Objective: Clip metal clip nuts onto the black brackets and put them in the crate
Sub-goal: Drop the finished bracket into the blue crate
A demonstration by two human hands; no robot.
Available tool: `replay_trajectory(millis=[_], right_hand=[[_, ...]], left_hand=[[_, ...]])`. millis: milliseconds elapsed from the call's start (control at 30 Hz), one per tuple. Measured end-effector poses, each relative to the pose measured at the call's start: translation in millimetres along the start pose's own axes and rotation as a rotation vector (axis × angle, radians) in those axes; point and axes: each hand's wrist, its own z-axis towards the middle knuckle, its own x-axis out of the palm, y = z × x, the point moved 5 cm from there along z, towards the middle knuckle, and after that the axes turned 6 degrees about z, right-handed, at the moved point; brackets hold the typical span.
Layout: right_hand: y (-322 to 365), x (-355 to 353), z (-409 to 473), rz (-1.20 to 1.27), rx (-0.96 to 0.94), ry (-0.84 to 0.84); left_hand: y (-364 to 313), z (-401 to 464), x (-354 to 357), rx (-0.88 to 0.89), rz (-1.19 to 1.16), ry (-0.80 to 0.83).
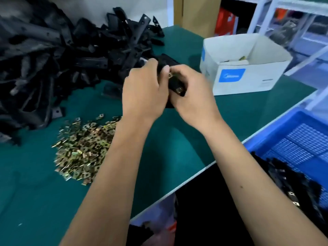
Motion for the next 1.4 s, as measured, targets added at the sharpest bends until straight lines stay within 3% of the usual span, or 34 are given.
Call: replay_trajectory(millis=[233,467,567,700,900,1033,1167,1267,1400], right_hand=[[-81,-176,-76,-0.019,0.143,-0.538],[-198,-265,-179,0.11,0.636,-0.685],[-237,-281,-214,-0.049,0.821,-0.688],[-272,-297,-251,-0.503,1.087,-0.483],[-278,-291,-254,-0.668,1.275,-0.416],[-234,-277,-216,-0.713,0.941,-0.655],[-162,-245,-163,-0.7,0.595,-0.766],[-106,-210,-122,-0.62,0.312,-0.741],[-56,-152,-69,-0.554,0.101,-0.519]], left_hand=[[-182,-30,81,0.464,0.012,0.158],[-262,-129,179,0.924,0.005,0.444],[-263,-162,209,0.882,-0.025,0.63],[-244,-183,235,0.797,0.018,0.889],[-233,-172,236,0.724,-0.032,0.897],[-243,-145,210,0.671,-0.204,0.752],[-243,-109,167,0.569,-0.345,0.449],[-216,-83,135,0.413,-0.458,0.234],[-151,-51,103,0.202,-0.544,0.076]])
